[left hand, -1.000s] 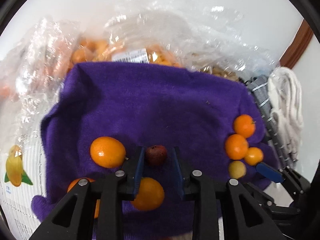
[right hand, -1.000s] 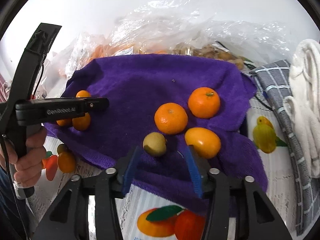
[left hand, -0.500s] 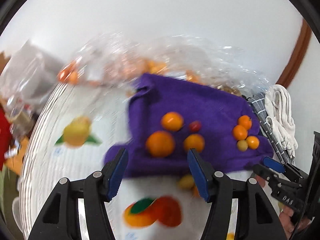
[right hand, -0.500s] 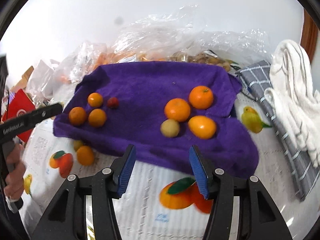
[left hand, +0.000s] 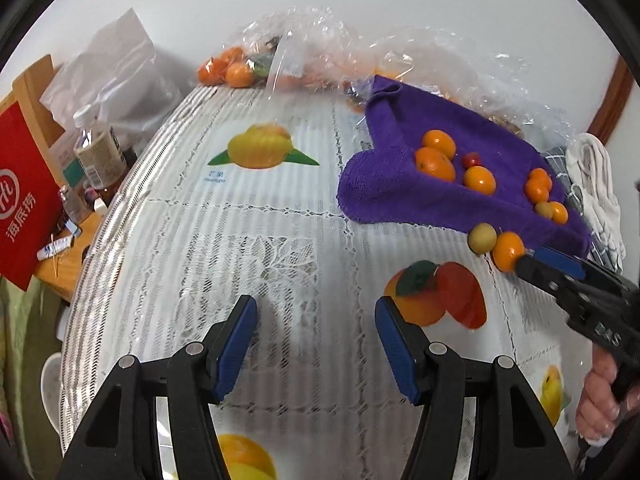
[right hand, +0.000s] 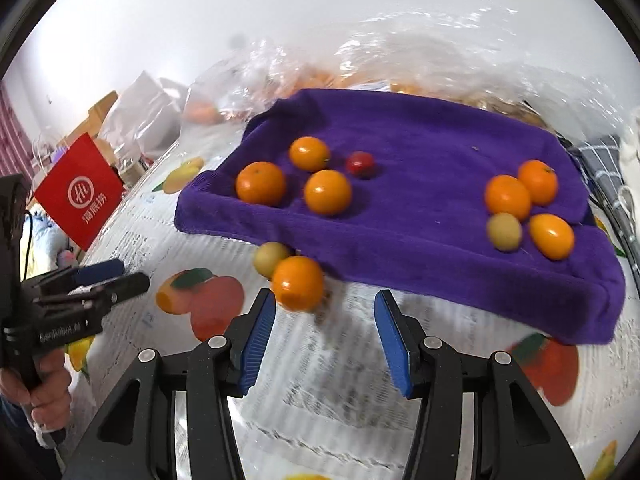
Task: Organize fruits
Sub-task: 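Move the right tool to an orange beside the towel and close on it, then lift the orange with the right tool while the left tool grasps a yellow-brown fruit on the sheet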
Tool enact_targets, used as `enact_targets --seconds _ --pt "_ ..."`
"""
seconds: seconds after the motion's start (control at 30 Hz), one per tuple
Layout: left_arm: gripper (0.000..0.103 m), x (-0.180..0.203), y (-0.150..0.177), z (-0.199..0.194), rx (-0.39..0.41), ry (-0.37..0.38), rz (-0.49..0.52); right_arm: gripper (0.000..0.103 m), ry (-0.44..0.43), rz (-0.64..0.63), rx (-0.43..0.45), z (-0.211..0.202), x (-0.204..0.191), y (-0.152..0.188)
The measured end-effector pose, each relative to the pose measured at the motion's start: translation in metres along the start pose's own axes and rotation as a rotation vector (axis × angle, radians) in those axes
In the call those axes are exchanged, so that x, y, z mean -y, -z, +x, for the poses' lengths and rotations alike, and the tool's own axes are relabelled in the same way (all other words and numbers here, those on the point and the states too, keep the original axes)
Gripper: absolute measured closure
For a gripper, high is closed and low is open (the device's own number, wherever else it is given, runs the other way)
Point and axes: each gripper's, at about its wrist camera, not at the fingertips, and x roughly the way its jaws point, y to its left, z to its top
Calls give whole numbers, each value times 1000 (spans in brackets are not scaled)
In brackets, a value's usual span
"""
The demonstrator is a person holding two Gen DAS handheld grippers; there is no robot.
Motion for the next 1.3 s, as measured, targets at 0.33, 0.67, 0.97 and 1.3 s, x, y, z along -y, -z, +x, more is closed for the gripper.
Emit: enact_targets --seconds 0.33,0.67,0.97,1.3 --pt "44 -11 5 -3 -11 34 -11 71 12 -35 -10 22 -11 -3" --pt "44 11 -2 -3 -22 114 31 72 57 46 50 -23 20 9" --pt "44 35 -1 6 -35 104 77 72 144 115 77 -64 60 33" --pt "42 33 -5 7 -58 115 21 72 148 130 81 -67 83 36"
